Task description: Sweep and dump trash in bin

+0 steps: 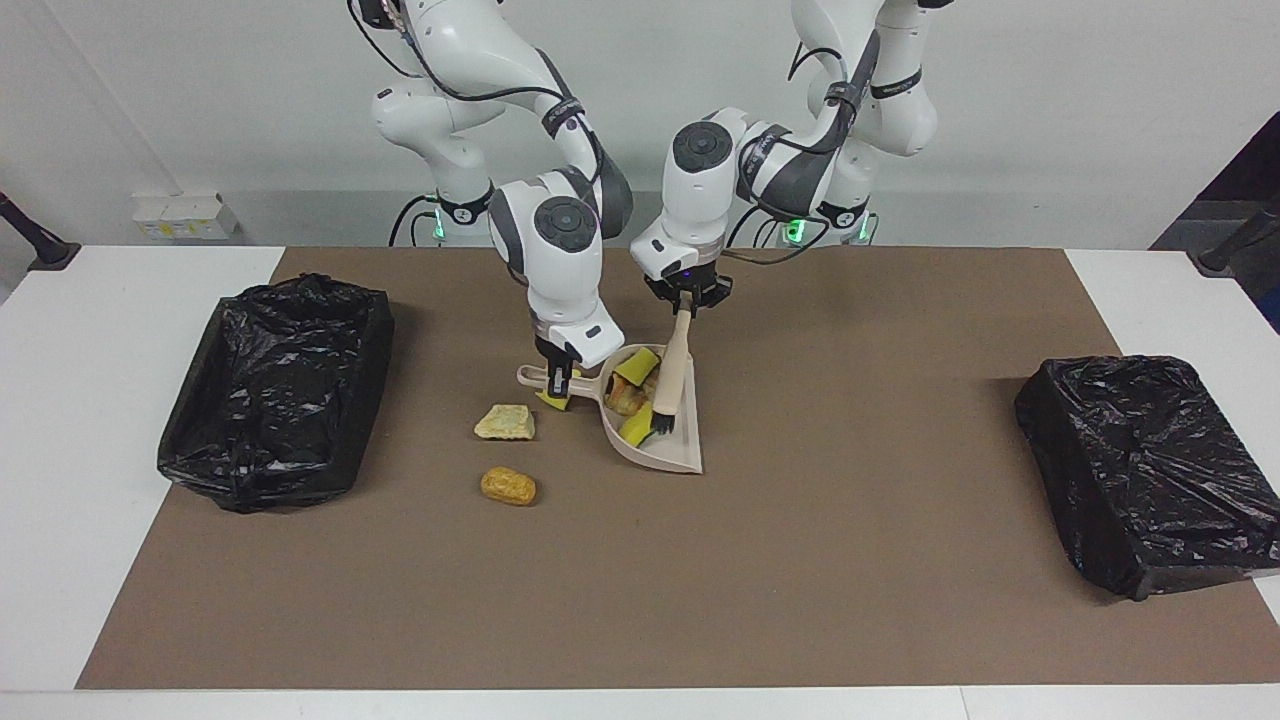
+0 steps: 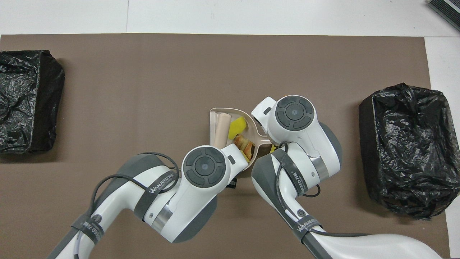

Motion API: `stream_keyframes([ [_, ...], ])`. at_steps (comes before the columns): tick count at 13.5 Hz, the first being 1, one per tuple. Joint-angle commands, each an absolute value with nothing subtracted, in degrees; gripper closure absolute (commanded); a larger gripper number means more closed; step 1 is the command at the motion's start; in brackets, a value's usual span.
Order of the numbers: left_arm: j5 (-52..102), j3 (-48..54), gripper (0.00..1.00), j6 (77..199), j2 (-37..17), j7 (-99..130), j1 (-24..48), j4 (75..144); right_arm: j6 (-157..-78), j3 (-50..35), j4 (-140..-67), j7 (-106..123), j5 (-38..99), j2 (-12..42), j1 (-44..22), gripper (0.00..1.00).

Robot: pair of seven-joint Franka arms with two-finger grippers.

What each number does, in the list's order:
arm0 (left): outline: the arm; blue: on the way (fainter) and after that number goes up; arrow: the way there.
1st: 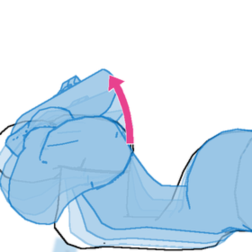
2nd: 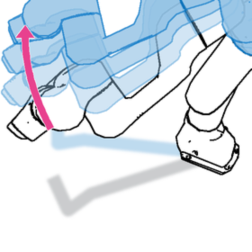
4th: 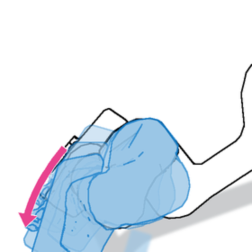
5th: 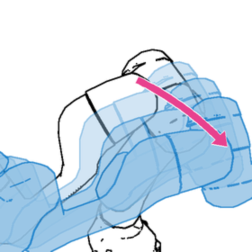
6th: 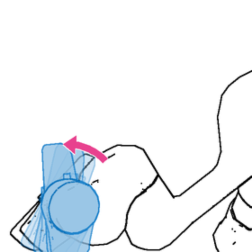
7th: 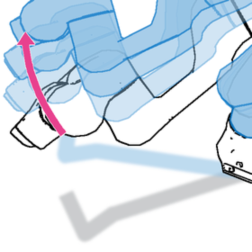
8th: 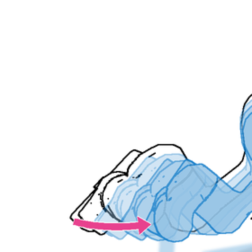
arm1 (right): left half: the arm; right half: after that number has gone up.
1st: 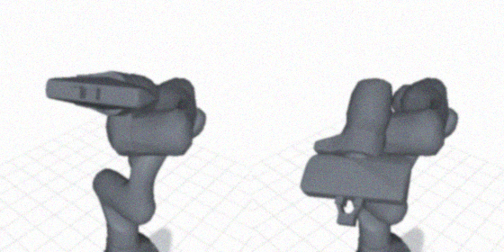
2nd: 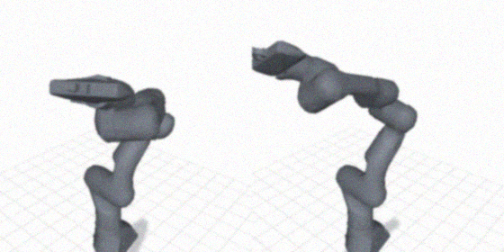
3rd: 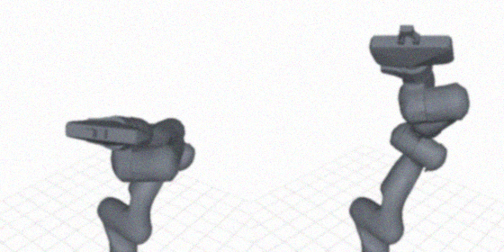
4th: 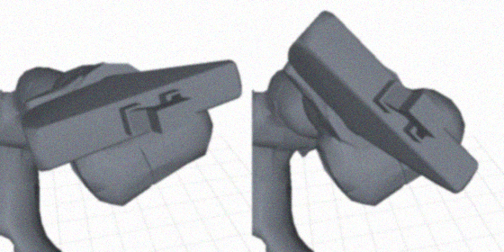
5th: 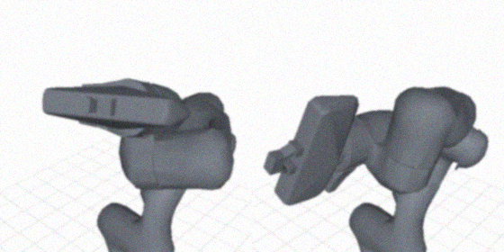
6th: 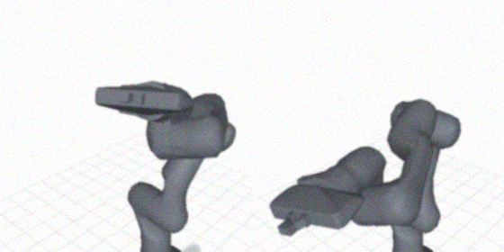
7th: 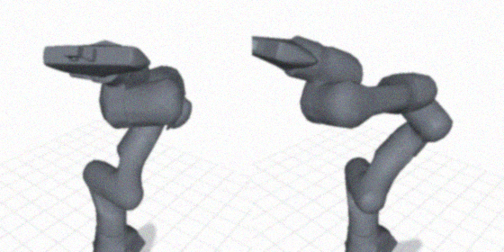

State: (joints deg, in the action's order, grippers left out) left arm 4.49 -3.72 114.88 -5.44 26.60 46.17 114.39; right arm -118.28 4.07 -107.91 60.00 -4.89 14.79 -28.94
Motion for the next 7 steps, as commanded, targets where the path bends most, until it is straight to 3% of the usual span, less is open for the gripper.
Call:
stream_keyframes([
  [1, 4.9, -3.9, 1.00, 113.1, -3.5, 27.8, 43.3, 114.3, -119.0, 3.6, -109.3, 59.9, -5.2, 13.8, -27.9, 1.00],
  [7, 4.6, -4.9, 1.00, 103.0, 3.4, 27.9, 38.3, 114.3, -119.0, 3.5, -109.1, 62.9, -2.6, 13.5, -25.8, 1.00],
])
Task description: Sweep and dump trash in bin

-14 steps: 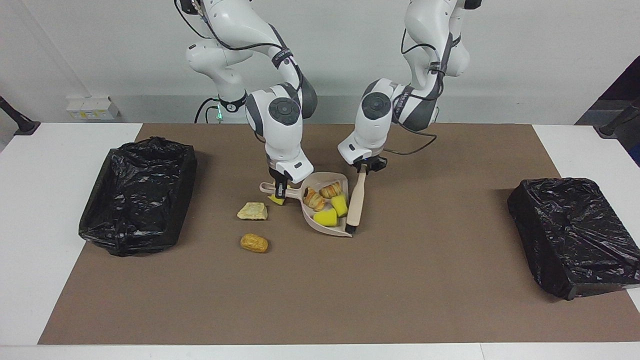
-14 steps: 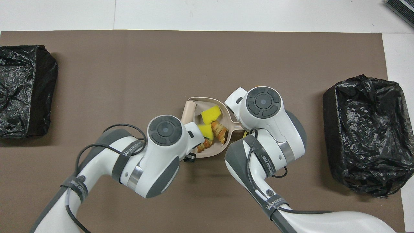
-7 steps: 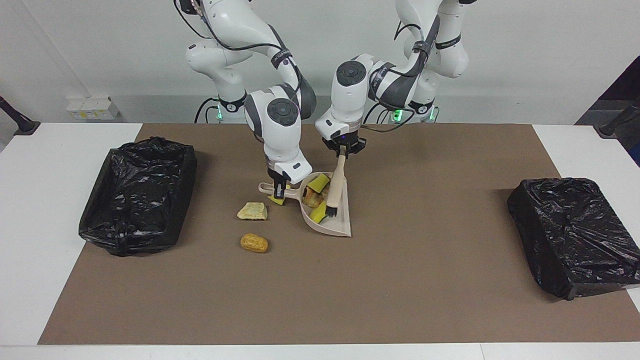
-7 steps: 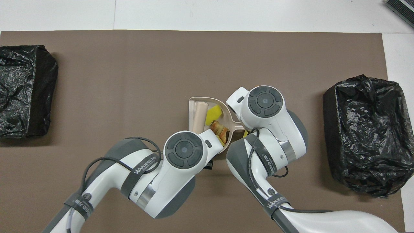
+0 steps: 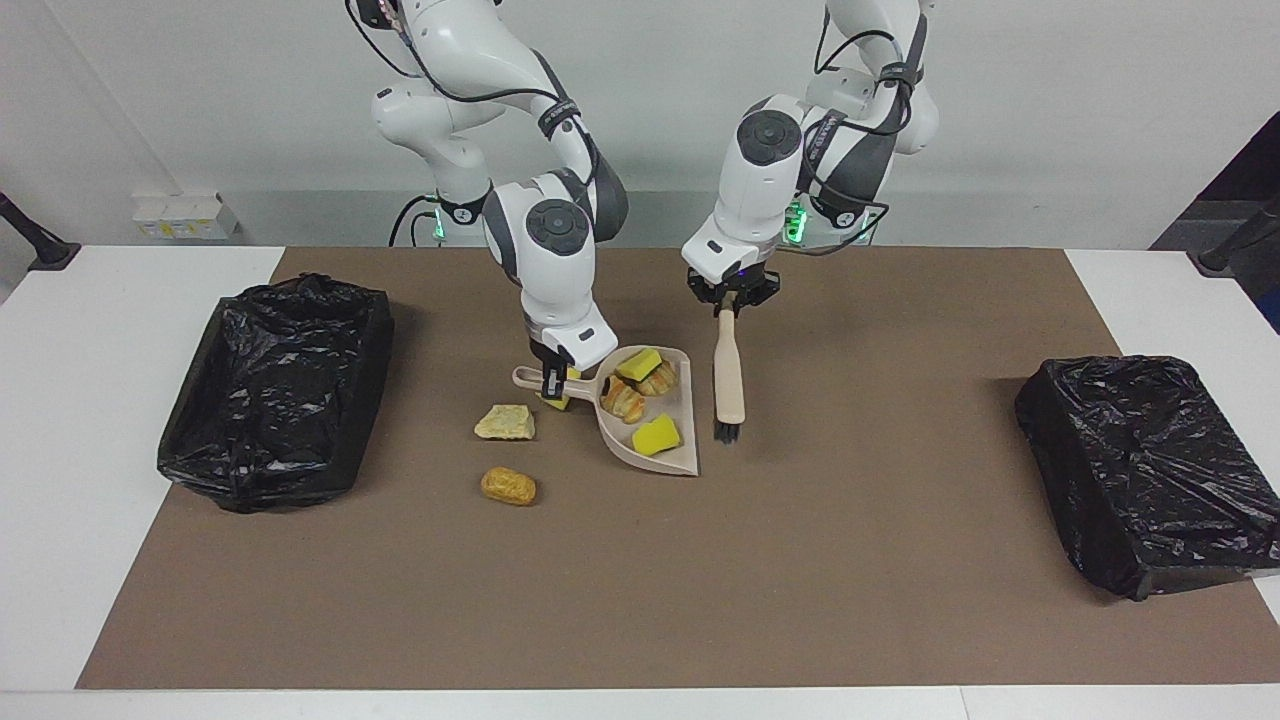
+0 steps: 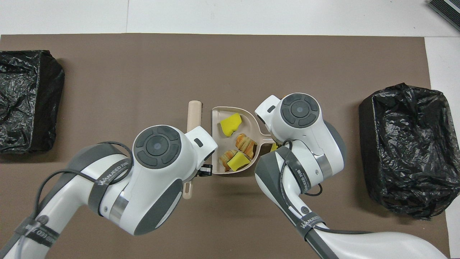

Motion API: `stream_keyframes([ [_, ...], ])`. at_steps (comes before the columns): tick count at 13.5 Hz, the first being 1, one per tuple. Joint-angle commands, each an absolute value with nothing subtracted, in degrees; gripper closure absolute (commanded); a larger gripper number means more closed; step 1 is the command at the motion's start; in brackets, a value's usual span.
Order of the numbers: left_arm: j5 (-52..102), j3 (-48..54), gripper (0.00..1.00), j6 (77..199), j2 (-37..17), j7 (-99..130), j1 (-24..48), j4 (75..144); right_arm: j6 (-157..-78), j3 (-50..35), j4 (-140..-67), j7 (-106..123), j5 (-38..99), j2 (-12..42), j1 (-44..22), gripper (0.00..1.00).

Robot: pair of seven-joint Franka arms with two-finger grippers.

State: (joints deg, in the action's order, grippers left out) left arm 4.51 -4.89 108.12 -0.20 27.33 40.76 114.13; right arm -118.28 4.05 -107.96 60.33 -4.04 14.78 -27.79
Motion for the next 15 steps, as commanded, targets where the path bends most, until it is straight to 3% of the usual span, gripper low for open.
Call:
stream_keyframes([
  [1, 4.6, -5.0, 1.00, 100.7, 4.3, 27.9, 37.8, 114.7, -118.7, 3.5, -108.9, 63.7, -2.5, 13.1, -25.3, 1.00],
  [6, 4.9, -4.2, 1.00, 99.4, 10.2, 31.1, 38.8, 123.0, -115.5, 3.5, -108.0, 70.3, 1.6, 9.8, -20.7, 1.00],
  [8, 5.0, -4.0, 1.00, 100.0, 13.0, 38.8, 45.1, 127.4, -113.6, 3.5, -107.2, 70.8, 1.9, 8.0, -19.3, 1.00],
  [15, 11.8, -4.0, 1.00, 111.7, 12.2, 47.7, 59.0, 135.4, -103.1, 4.0, -103.0, 78.7, 4.5, 3.7, -4.8, 1.00],
])
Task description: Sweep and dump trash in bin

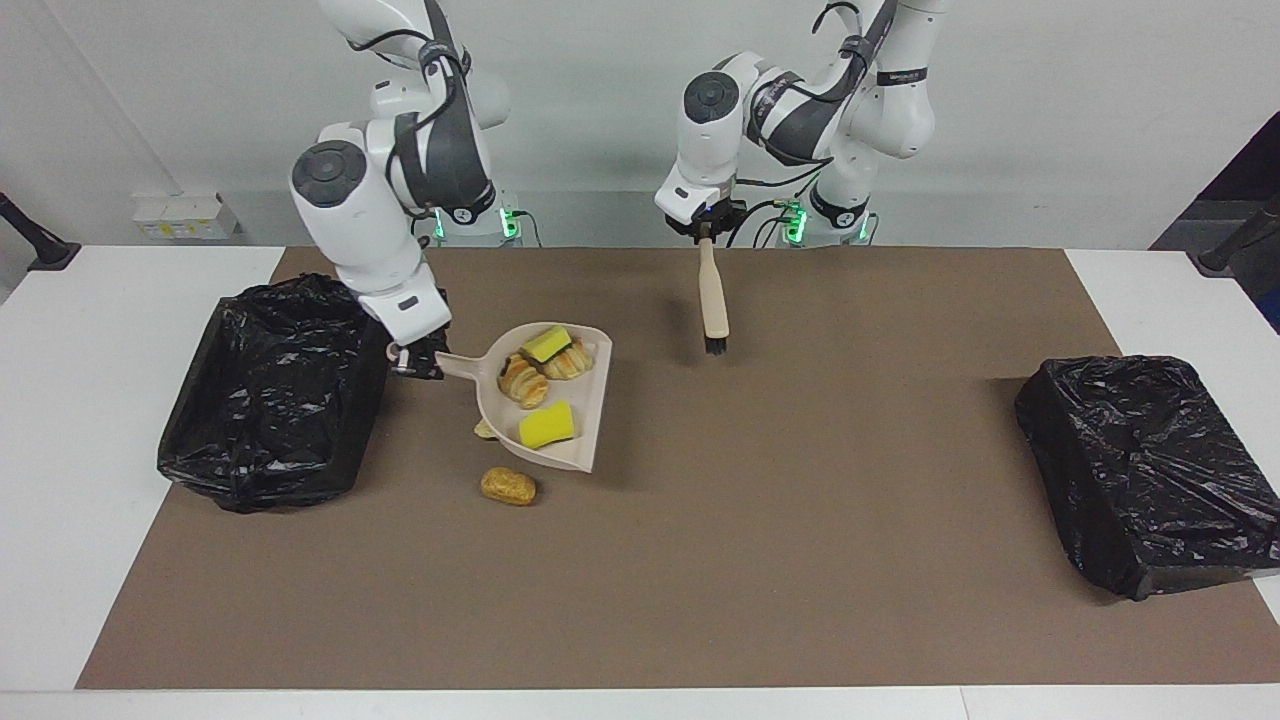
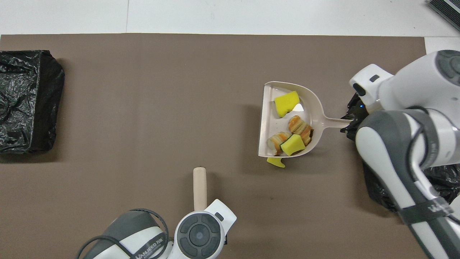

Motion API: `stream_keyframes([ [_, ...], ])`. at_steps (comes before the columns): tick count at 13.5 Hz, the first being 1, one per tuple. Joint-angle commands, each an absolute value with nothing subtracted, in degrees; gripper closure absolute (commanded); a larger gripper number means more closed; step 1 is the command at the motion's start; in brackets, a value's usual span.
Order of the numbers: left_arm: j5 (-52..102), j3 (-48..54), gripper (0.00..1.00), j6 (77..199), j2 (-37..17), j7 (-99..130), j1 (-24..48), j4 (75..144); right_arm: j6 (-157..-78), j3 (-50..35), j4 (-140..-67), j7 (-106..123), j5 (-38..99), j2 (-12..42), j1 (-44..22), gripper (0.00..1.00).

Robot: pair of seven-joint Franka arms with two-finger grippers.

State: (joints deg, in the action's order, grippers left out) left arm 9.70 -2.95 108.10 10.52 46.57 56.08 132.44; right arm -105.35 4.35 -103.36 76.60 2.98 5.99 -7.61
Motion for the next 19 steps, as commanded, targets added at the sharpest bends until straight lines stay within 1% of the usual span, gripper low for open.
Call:
stream_keyframes([
  [1, 12.2, -4.0, 1.00, 113.7, 12.0, 49.0, 60.5, 136.1, -102.2, 4.1, -102.9, 79.6, 4.3, 2.6, -2.6, 1.00],
  [3, 12.5, -4.0, 1.00, 115.4, 10.0, 50.5, 62.1, 136.8, -101.7, 4.1, -102.9, 81.9, 3.9, 0.5, 1.2, 1.00],
  [5, 14.3, -4.0, 1.00, 118.0, 9.7, 50.5, 62.6, 137.7, -101.4, 4.1, -102.9, 85.0, 3.7, -0.8, 5.5, 1.00],
  [7, 14.3, -4.0, 1.00, 119.6, 9.7, 49.9, 64.6, 139.6, -100.9, 4.2, -102.9, 88.4, 3.3, -2.0, 8.3, 1.00],
  [10, 14.5, -4.0, 1.00, 121.3, 9.8, 49.8, 64.5, 140.4, -99.8, 4.4, -102.8, 93.1, 1.2, -2.3, 12.6, 1.00],
  [14, 14.5, -4.0, 1.00, 121.7, 9.7, 49.6, 64.4, 141.6, -101.1, 4.4, -103.1, 101.9, -6.4, -3.0, 17.3, 1.00],
  [15, 14.6, -4.1, 0.93, 121.9, 9.6, 48.6, 64.3, 141.6, -101.4, 4.4, -103.1, 103.6, -7.1, -3.1, 19.0, 1.00],
  [16, 14.6, -4.1, 0.66, 121.8, 9.5, 47.5, 64.0, 141.6, -102.2, 4.4, -103.1, 104.7, -7.9, -3.1, 20.1, 1.00],
  [18, 14.5, -4.3, 0.16, 121.8, 9.1, 47.3, 63.5, 141.4, -106.3, 4.4, -103.3, 104.9, -10.8, -2.7, 21.9, 1.00],
  [19, 14.5, -4.4, 0.10, 121.6, 8.8, 47.0, 63.4, 141.1, -110.2, 4.3, -103.7, 104.9, -13.7, -2.0, 22.4, 1.00],
])
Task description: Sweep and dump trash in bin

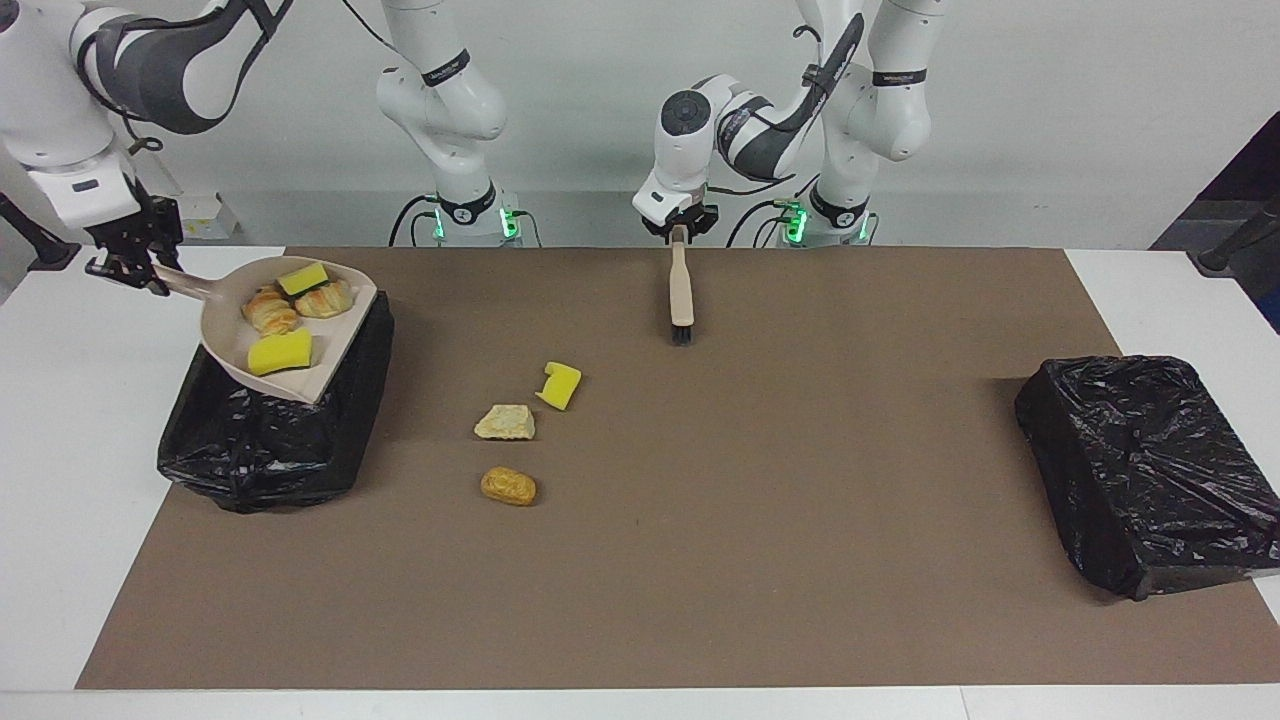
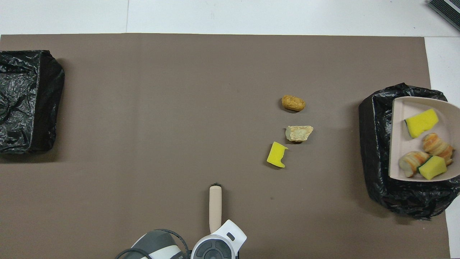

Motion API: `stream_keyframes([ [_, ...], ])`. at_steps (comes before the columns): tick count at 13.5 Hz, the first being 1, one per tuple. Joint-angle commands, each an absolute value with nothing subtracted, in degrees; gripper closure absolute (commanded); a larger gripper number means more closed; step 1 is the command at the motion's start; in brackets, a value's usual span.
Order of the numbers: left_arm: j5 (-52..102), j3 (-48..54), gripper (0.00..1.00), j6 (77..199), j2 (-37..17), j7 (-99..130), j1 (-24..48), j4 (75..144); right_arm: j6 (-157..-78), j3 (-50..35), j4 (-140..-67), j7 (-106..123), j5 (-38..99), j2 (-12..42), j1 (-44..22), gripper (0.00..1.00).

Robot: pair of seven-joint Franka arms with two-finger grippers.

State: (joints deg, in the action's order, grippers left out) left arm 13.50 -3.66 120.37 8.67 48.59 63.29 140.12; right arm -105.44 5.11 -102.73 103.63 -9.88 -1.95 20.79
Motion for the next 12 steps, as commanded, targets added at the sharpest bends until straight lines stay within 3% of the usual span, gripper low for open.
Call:
stream_keyframes([
  [1, 14.5, -4.5, 0.00, 121.6, 8.3, 47.0, 62.8, 140.5, -113.3, 4.3, -104.9, 104.5, -17.5, -1.8, 22.4, 1.00],
  [4, 14.2, -4.6, 0.00, 119.7, 7.7, 41.9, 57.7, 136.9, -117.1, 4.1, -109.1, 102.8, -29.1, -2.5, 21.4, 1.00],
  [8, 3.9, -4.7, 0.00, 115.8, 7.6, 41.1, 51.1, 128.8, -119.5, 3.9, -112.1, 102.3, -32.4, -3.3, 20.1, 1.00],
  [12, 0.0, -4.7, 0.00, 112.6, 7.9, 26.3, 36.9, 119.7, -119.2, 3.5, -111.4, 99.5, -35.3, -2.8, 20.0, 1.00],
])
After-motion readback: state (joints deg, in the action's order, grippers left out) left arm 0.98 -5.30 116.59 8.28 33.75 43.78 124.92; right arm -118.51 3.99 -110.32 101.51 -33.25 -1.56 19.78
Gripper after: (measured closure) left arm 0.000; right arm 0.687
